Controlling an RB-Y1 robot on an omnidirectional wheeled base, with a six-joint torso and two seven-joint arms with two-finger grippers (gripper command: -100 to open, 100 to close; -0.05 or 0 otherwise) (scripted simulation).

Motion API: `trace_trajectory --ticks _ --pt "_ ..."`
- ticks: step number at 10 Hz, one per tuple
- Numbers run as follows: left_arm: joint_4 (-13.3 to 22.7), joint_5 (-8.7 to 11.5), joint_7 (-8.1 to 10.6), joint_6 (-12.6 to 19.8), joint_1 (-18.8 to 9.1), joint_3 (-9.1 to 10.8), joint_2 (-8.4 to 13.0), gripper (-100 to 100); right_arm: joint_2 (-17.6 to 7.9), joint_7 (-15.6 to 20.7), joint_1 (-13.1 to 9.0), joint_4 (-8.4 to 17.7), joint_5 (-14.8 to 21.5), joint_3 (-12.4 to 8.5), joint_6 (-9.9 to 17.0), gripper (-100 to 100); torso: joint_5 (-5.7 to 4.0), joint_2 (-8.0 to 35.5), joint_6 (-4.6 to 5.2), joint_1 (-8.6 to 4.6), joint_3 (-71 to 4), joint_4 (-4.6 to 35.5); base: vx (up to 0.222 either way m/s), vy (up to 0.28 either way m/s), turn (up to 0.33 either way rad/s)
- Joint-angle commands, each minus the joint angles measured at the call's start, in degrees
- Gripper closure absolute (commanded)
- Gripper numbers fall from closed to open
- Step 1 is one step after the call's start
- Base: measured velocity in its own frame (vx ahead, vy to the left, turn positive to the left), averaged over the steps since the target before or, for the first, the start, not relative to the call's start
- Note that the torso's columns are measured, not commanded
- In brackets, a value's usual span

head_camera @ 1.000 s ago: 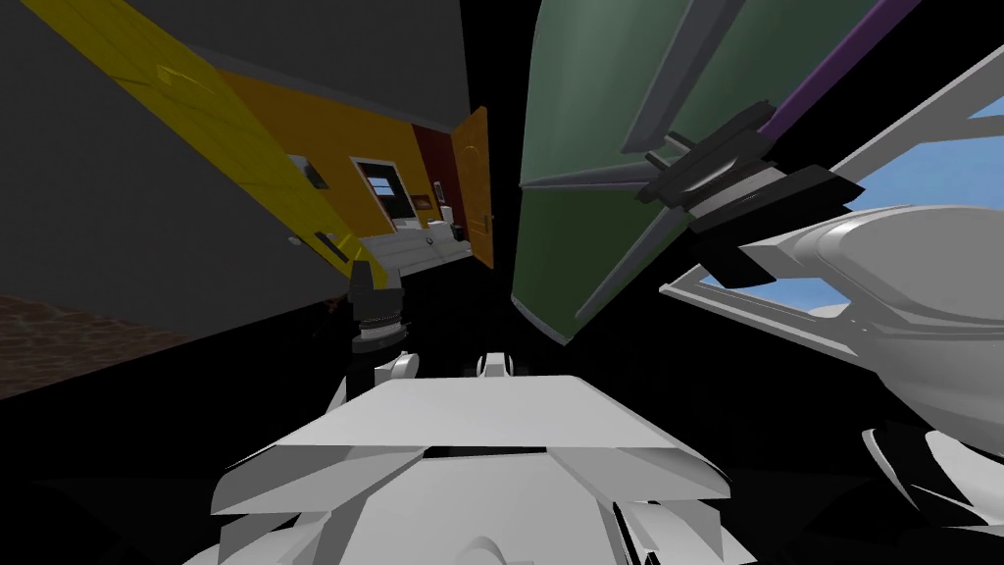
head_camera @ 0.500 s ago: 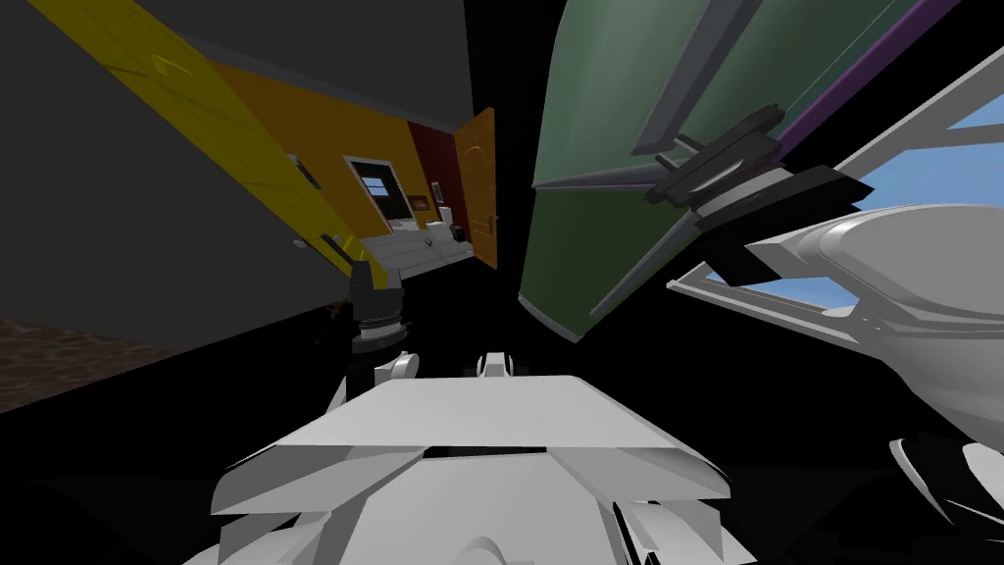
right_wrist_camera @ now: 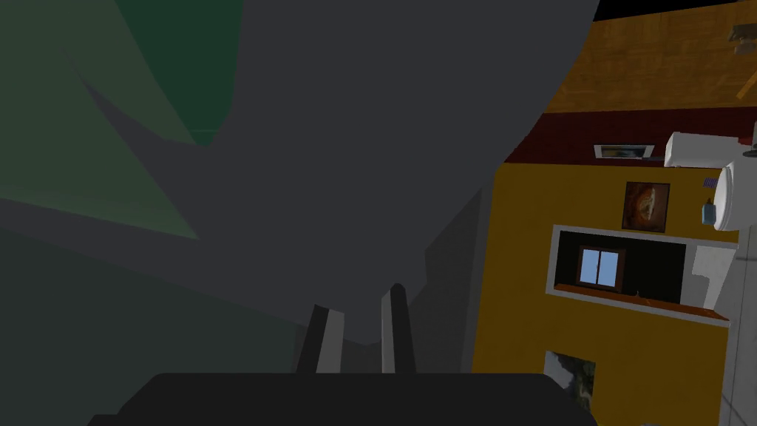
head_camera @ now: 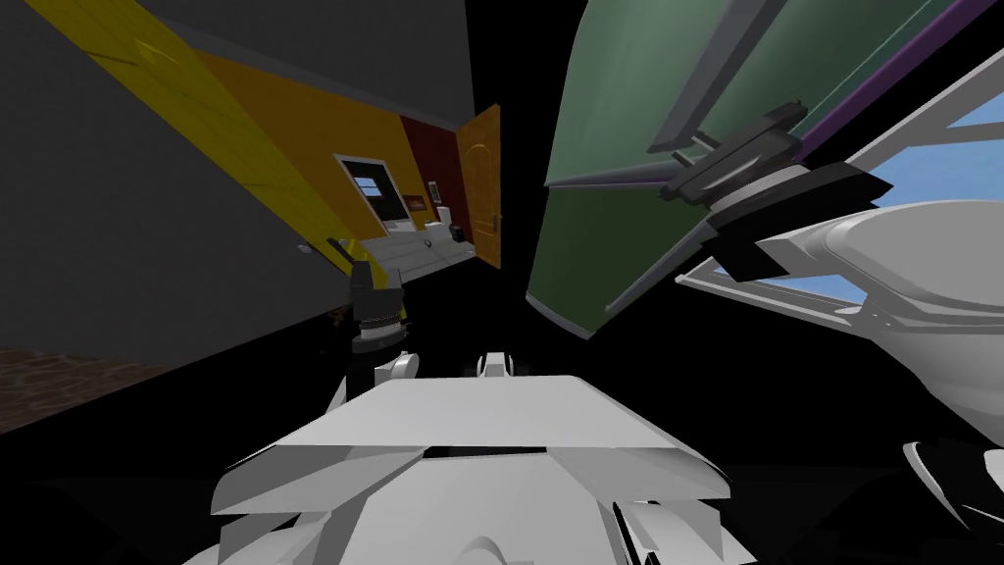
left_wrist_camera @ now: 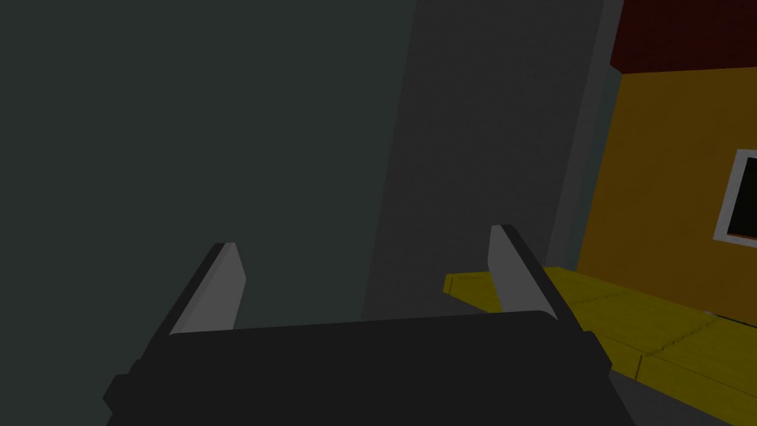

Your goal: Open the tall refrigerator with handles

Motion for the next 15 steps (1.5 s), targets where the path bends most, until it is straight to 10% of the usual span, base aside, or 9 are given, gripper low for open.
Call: trace_trajectory --ticks 1,6,15 --pt "0.00 0.00 0.00 0.00 0.00 0.00 0.00 0 -1.51 0.54 0.90 2.24 0.07 -2.09 2.00 100 0.02 0.05 0.04 0.06 0.02 0.05 0.052 0.349 -0.103" --pt "0.01 0.00 0.00 0.00 0.00 0.03 0.03 0 -0.85 0.60 1.01 2.25 0.37 -0.99 0.72 100 -0.39 0.19 0.29 -0.93 0.14 0.14 0.000 0.086 0.002" --pt "0.00 0.00 0.00 0.00 0.01 0.01 0.01 0 -2.18 2.99 1.91 9.56 0.99 -1.57 2.57 100 -0.03 -0.27 -0.06 -0.36 -0.26 -0.08 0.071 0.230 -0.048"
